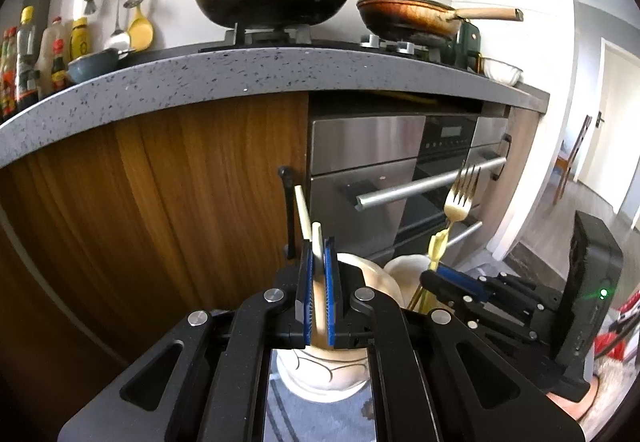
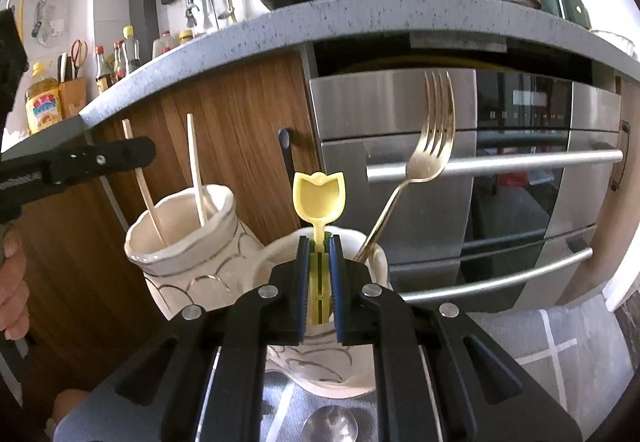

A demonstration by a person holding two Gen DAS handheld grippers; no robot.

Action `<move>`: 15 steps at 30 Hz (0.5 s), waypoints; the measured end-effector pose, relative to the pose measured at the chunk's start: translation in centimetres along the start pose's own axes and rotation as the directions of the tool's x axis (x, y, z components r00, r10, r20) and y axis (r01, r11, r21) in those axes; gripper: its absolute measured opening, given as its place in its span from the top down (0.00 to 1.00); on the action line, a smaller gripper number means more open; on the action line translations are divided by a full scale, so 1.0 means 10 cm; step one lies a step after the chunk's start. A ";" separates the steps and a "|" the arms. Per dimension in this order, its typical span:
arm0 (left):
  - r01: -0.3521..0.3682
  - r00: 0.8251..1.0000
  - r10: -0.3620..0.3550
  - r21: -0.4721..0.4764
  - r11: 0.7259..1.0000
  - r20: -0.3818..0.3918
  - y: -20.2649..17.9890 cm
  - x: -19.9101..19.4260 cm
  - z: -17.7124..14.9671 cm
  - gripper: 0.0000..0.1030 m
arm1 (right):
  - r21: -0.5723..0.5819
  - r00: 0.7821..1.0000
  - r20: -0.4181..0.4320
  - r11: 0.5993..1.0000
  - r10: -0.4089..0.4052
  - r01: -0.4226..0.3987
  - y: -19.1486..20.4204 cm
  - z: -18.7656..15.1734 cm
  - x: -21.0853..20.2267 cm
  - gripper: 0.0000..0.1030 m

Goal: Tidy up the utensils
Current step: 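Lower the wooden chopstick and yellow tulip chopstick into the holder cups, then open both tools to release the chopsticks and withdraw from the holder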

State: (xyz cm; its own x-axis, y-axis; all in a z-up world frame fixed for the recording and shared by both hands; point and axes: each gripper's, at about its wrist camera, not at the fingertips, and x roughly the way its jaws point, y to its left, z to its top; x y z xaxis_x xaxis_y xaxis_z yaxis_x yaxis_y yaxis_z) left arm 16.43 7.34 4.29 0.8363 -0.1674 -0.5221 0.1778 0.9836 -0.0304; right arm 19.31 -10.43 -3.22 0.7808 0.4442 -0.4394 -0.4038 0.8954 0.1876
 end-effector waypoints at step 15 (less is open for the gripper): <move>-0.019 1.000 0.019 -0.021 1.000 -0.012 0.03 -0.01 -0.07 0.75 | 0.027 0.999 0.044 1.000 0.007 -0.008 -0.05 0.03 -0.30 0.61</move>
State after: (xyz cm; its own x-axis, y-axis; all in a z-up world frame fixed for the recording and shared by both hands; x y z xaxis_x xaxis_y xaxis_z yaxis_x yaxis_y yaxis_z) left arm 16.05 7.73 3.77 0.8333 -0.1480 -0.5326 0.1509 0.9878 -0.0384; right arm 17.31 -12.20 -1.70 0.7979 0.4515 -0.3994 -0.3974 0.8922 0.2146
